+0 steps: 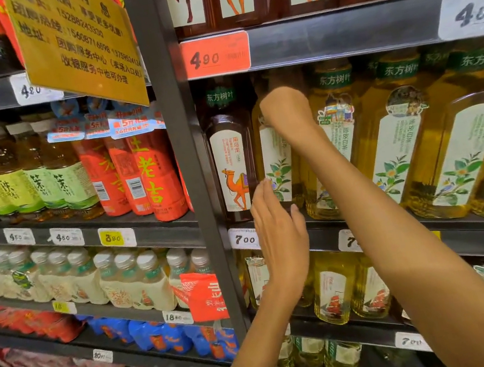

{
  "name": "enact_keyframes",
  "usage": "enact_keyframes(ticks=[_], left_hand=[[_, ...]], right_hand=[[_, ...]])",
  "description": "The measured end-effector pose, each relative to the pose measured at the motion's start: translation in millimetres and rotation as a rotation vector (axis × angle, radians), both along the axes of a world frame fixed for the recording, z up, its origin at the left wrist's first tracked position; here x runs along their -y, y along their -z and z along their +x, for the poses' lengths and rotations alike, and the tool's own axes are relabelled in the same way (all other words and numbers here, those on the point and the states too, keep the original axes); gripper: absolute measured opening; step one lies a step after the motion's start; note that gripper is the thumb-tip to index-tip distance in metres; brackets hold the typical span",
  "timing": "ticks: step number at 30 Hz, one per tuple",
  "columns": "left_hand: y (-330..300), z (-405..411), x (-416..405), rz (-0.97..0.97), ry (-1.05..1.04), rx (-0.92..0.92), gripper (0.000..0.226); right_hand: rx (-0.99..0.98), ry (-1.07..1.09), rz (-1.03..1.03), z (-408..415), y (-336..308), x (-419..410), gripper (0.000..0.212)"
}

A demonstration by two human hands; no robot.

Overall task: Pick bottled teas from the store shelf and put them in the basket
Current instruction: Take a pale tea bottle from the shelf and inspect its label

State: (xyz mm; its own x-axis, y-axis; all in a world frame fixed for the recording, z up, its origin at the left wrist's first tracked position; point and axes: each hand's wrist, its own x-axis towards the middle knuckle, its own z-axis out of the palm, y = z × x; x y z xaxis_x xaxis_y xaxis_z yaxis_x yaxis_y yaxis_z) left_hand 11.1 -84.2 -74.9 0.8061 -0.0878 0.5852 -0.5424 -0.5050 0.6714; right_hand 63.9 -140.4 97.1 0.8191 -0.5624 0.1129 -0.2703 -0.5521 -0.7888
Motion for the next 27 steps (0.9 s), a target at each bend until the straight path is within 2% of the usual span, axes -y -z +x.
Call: enact_keyframes(ticks=[4,8,13,17,22,26,27], left_hand=[[2,4,-9,-0.069,0.046,-0.015,0.054],[3,7,-17,-0.148,0.038,-0.009,0.061],[6,8,-24,-0.188,0.142,-0.057,0.077],[8,5,-27,-0.231,0.180,-0.098,0.075],[7,-4,-41,-0.273,0.194,-0.166,0.081],[6,-14,-56,-0.352,0.306,-0.243,0.088],[6,-17,-59,-0.369,0.333,-0.261,0.090]], right_hand=[[0.187,-0.072,-0.102,-6,9,3,0.037],[0.310,-0.117,-0.113,-12,10,6,0.038],[0.385,-0.133,-0.119,-20,6,7,0.040],[0.470,-0.156,-0.126,-27,8,8,0.044],[0.497,-0.204,0.047,-37,2,9,0.042],[0.527,-0.284,0.259,-47,1,4,0.025],[0.524,-0.300,0.305,-50,3,2,0.028]])
